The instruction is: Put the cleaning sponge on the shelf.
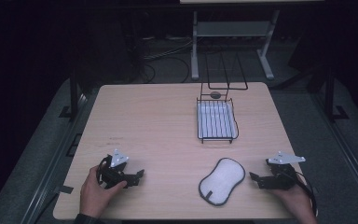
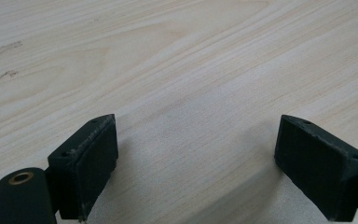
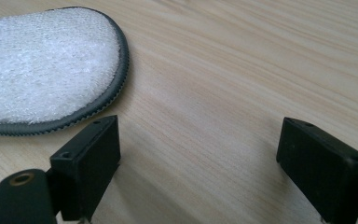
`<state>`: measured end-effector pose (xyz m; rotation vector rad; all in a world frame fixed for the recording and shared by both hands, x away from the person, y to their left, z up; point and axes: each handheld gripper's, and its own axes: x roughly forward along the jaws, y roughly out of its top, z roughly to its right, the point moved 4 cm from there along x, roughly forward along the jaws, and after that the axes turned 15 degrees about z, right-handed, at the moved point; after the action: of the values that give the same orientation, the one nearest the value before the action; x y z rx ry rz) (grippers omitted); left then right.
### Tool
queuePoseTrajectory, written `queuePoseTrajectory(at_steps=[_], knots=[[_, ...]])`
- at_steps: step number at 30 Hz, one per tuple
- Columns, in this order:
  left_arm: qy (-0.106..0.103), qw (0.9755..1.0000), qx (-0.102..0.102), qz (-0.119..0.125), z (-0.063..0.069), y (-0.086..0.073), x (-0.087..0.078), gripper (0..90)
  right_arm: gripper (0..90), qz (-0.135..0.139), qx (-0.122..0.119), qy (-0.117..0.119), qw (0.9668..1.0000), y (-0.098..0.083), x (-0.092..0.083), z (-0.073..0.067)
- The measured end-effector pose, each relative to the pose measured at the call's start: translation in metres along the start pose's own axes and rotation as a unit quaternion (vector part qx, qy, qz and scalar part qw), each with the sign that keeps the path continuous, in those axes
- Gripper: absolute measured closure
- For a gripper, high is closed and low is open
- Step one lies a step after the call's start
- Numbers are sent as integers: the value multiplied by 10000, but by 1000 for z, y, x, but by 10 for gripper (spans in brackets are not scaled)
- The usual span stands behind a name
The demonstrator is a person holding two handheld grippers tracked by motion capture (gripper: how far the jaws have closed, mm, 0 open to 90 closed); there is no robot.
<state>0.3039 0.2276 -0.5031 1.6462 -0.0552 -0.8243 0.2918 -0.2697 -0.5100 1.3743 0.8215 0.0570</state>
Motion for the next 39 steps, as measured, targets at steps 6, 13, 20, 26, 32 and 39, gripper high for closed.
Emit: queuePoseTrajectory(at_steps=[6,13,20,26,32,39], knots=[[1,10000,1,2,0,0,0,126,131,2,-1,-3,10000,0,0,0],[5,10000,3,3,0,0,0,126,233,-44,-16,-6,10000,2,-2,2],[6,10000,2,0,0,0,0,127,555,43,250,106,9996,14,-12,0],[5,10000,4,0,0,0,0,127,852,110,300,365,9988,20,-16,-8],[6,10000,2,0,0,0,0,127,899,112,349,687,9970,27,-17,-17],[6,10000,5,1,0,0,0,127,899,61,278,892,9956,31,-12,-25]])
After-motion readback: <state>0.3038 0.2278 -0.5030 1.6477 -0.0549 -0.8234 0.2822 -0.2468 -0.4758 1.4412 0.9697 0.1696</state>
